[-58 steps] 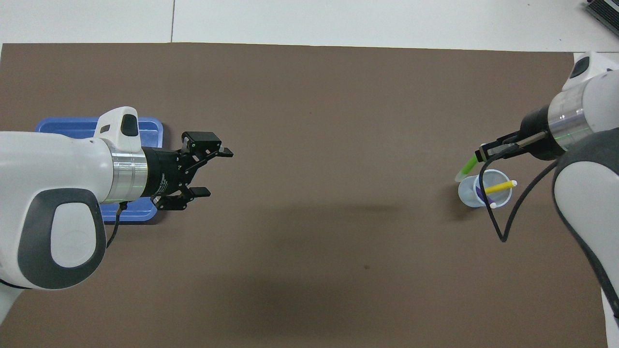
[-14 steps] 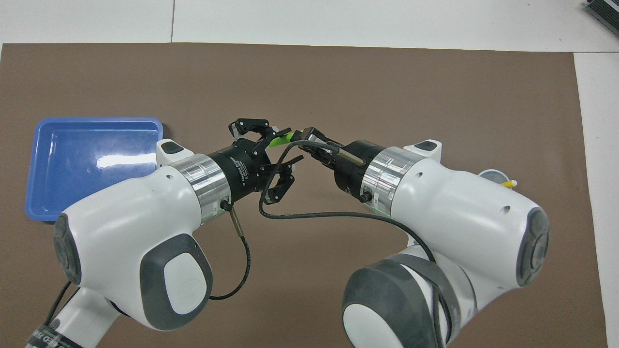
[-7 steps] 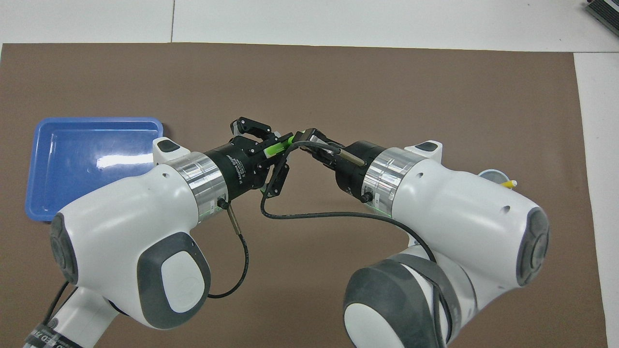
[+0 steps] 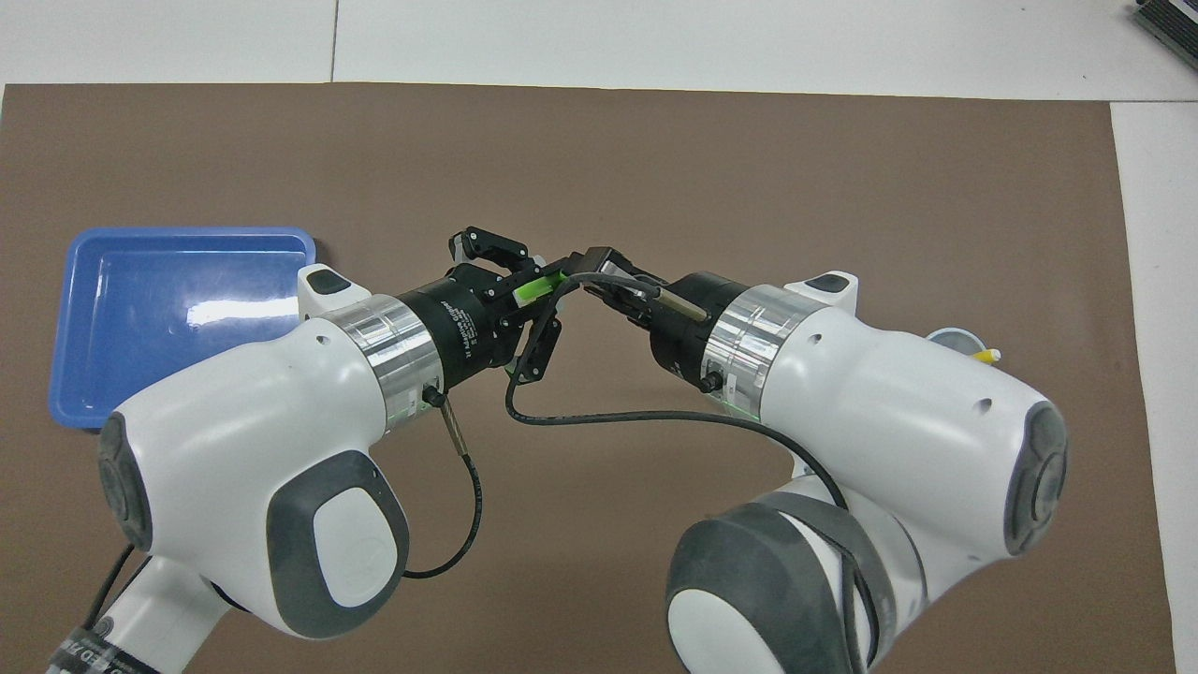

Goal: Right arm passes pens to left for tray arrangement
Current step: 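Close the left gripper on the green pen held by the right gripper, then open the right gripper and pull both grippers apart, then lower the green pen into the blue tray with the left gripper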

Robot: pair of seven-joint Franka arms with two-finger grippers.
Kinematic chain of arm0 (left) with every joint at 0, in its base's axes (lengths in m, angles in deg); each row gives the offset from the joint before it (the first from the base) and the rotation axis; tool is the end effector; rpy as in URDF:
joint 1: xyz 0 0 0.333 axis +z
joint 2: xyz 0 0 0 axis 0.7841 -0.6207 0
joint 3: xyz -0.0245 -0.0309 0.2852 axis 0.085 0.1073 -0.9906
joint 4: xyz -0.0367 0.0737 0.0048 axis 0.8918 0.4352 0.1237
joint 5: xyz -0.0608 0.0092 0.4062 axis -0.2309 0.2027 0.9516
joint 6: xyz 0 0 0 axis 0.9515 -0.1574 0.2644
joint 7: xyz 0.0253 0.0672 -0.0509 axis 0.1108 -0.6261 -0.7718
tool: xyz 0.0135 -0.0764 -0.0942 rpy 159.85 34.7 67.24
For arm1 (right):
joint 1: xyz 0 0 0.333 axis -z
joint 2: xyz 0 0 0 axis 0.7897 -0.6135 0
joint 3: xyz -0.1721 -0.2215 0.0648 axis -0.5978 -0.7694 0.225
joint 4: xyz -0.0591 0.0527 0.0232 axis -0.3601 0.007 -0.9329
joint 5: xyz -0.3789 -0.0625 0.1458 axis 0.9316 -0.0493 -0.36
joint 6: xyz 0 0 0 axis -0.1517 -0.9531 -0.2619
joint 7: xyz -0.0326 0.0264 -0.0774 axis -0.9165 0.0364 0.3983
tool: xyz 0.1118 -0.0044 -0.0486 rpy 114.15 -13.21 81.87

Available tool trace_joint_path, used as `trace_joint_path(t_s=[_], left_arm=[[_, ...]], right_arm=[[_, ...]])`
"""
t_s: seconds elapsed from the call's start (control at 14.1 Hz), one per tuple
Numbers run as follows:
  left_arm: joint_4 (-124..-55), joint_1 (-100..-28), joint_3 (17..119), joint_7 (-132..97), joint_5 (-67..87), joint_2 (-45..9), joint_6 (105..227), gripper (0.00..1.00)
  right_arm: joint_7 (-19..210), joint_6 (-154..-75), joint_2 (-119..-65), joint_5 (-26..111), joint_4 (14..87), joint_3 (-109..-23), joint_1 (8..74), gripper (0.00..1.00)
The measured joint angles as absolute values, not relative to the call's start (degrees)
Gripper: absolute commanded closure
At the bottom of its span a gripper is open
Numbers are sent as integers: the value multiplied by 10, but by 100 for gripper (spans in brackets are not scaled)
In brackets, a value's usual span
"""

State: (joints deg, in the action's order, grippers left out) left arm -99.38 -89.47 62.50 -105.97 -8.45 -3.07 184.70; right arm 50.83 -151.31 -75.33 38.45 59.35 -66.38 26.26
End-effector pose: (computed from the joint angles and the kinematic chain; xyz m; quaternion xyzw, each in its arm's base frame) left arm 0.5027 -0.3323 0.4968 0.5623 0.7077 -0.1310 0.4072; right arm 0.5336 0.3269 0.5238 -0.8809 0.2323 -0.1624 0.3790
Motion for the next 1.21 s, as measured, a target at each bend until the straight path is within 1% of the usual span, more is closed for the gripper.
trace_joint_path(t_s=[0.14,0.28,0.43,0.64,0.85,0.99,1.21], left_arm=[[-994,-894,623,-1053,-85,-31,1843,100],[-994,-892,621,-1039,-85,-31,1838,100],[-993,-880,621,-1006,-84,-31,1821,100],[-991,-847,620,-896,-84,-29,1750,100],[-986,-804,618,-753,-85,-21,1646,100],[-981,-770,615,-655,-84,-14,1575,100],[-981,-731,613,-546,-51,-7,1509,100]], right_arm=[[508,-1510,-753,384,593,-665,263,0],[525,-1485,-753,387,592,-667,272,0],[608,-1421,-752,391,585,-668,300,0],[737,-1313,-750,410,574,-672,358,0],[820,-1215,-743,504,571,-674,404,0],[852,-1151,-736,577,571,-674,421,0],[910,-1067,-720,682,575,-675,441,0]])
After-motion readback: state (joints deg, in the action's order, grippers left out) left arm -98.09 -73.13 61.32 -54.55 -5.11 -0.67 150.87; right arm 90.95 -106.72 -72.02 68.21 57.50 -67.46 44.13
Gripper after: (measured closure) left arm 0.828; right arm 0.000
